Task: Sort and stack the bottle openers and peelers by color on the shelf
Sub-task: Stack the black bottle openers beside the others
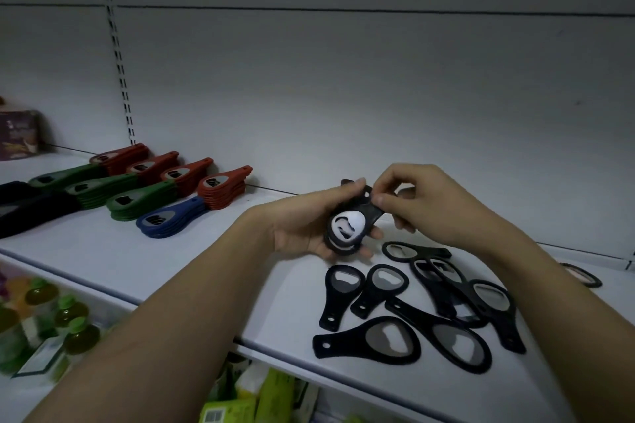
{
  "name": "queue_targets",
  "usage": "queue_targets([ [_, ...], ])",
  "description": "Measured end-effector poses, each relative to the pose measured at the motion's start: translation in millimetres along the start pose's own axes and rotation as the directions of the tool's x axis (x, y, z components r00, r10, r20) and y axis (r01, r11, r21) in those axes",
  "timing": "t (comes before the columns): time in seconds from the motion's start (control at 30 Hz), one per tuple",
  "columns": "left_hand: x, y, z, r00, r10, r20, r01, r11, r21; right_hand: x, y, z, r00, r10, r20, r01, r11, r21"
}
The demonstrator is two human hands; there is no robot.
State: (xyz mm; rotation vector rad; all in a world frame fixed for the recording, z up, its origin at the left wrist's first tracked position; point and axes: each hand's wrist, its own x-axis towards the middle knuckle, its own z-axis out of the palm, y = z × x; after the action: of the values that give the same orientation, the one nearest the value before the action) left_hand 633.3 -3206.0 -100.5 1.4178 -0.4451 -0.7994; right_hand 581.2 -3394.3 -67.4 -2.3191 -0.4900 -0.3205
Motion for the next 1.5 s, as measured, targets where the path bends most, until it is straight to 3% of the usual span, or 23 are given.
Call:
queue_targets([
  [0.1, -3.9, -0.5, 1.7, 0.999, 0.043, 0.009, -0.043, 0.999, -0.001, 4.4, 5.5, 7.0, 0.989, 0.04, -0.146, -0.034, 0.998, 0.045],
  [0.2, 2.5, -0.6, -5.4, 0.984, 0.127, -0.126, -0.13, 0.991, -0.018, 7.1, 14.4, 14.4, 0.969, 0.114, -0.218, -0.097, 0.991, 0.087],
  [0.37, 11.1, 2.6, -14.6, 0.847, 0.21, -0.487, -0.311, 0.941, -0.135, 6.2, 26.6, 34.7, 0.992, 0.106, -0.071, -0.111, 0.991, -0.075],
  [0.5, 10.1, 5.1, -21.0, 0.74, 0.235, -0.63, -0.46, 0.86, -0.22, 4.2, 21.6, 50.5, 0.996, 0.028, 0.084, -0.01, 0.978, -0.21],
  [0.67, 9.0, 6.4, -26.3, 0.688, 0.232, -0.688, -0.507, 0.832, -0.226, 6.4, 19.0, 56.3, 0.989, 0.034, 0.143, 0.004, 0.967, -0.256],
  [0.87, 12.6, 4.3, -28.8, 0.708, 0.195, -0.678, -0.477, 0.841, -0.256, 7.3, 13.2, 60.3, 0.985, 0.022, 0.168, 0.033, 0.948, -0.317],
  [1.03, 11.6, 3.8, -30.5, 0.671, 0.151, -0.726, -0.441, 0.868, -0.227, 7.7, 12.2, 58.4, 0.993, 0.084, 0.088, -0.061, 0.969, -0.241],
  [1.13, 12.8, 3.1, -27.4, 0.708, 0.088, -0.701, -0.377, 0.886, -0.27, 7.0, 14.1, 48.9, 0.987, 0.163, 0.016, -0.161, 0.983, -0.085],
  [1.27, 15.1, 0.9, -16.9, 0.849, 0.007, -0.529, -0.186, 0.94, -0.286, 7.1, 13.5, 42.9, 0.979, 0.199, -0.053, -0.193, 0.976, 0.101],
  [1.4, 12.1, 0.4, -11.8, 0.959, -0.01, -0.282, -0.064, 0.966, -0.251, 7.5, 6.6, 46.5, 0.991, 0.06, -0.119, -0.053, 0.996, 0.069],
  [1.5, 10.0, 2.2, -7.2, 0.984, 0.018, -0.178, -0.065, 0.964, -0.258, 7.1, 3.8, 55.0, 0.997, -0.044, -0.058, 0.044, 0.999, 0.009],
])
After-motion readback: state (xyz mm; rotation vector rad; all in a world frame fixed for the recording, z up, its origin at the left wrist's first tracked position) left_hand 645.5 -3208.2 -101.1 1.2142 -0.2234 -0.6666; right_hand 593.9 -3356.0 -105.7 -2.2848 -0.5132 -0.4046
